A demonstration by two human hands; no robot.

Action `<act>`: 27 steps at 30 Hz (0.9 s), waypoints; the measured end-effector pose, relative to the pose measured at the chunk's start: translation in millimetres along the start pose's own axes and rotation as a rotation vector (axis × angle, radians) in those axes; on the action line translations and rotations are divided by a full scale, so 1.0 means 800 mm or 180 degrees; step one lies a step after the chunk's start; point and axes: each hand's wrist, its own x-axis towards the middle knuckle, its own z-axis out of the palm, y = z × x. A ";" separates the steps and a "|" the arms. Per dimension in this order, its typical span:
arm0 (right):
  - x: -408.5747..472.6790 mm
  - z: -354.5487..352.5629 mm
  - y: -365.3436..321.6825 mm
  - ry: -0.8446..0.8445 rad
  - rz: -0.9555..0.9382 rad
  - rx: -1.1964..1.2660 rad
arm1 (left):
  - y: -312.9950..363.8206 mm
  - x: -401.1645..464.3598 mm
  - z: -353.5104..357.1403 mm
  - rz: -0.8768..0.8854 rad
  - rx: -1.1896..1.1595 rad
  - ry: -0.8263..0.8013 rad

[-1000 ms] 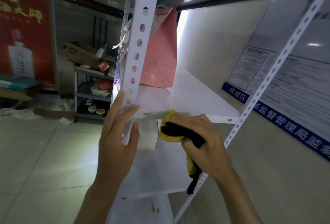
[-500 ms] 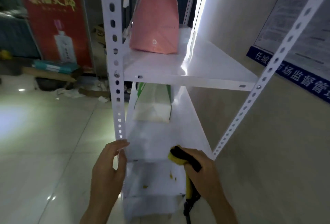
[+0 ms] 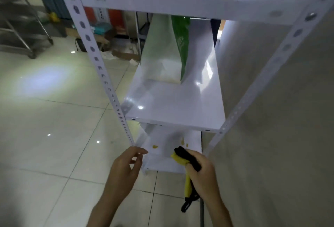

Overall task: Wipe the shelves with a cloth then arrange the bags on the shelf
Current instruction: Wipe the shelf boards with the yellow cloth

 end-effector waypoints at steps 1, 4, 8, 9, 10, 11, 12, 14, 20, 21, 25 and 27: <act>0.000 0.004 0.010 -0.0010 0.0062 -0.0018 | -0.007 -0.001 0.008 -0.0070 -0.0019 0.0001; 0.003 0.020 0.042 -0.0055 0.0162 -0.0019 | -0.041 0.001 0.032 -0.0256 -0.0132 0.0037; 0.016 0.049 0.085 -0.0102 0.0175 -0.0062 | -0.100 0.004 0.066 -0.0419 -0.0255 0.0010; 0.022 0.059 0.100 -0.0085 0.0198 -0.0090 | -0.120 0.004 0.076 -0.0445 -0.0267 0.0002; 0.028 0.069 0.115 -0.0051 0.0217 -0.0131 | -0.140 0.004 0.088 -0.0453 -0.0265 -0.0006; 0.036 0.078 0.131 -0.0010 0.0211 -0.0174 | -0.161 0.005 0.101 -0.0446 -0.0250 -0.0027; 0.043 0.087 0.149 0.0042 0.0177 -0.0208 | -0.182 0.007 0.114 -0.0425 -0.0222 -0.0060; 0.060 0.105 0.190 0.0192 0.0011 -0.0358 | -0.222 0.012 0.143 -0.0274 -0.0134 -0.0137; 0.117 0.156 0.309 0.0888 -0.0672 -0.0776 | -0.331 0.051 0.229 0.0412 -0.0043 0.0070; 0.127 0.164 0.325 0.0948 -0.0838 -0.0911 | -0.348 0.059 0.242 0.0566 -0.0046 0.0176; 0.159 0.194 0.392 0.1197 -0.1527 -0.1710 | -0.411 0.088 0.277 0.1198 0.0144 0.0816; 0.167 0.203 0.421 0.1491 -0.1803 -0.2047 | -0.436 0.094 0.284 0.1611 0.0395 0.1299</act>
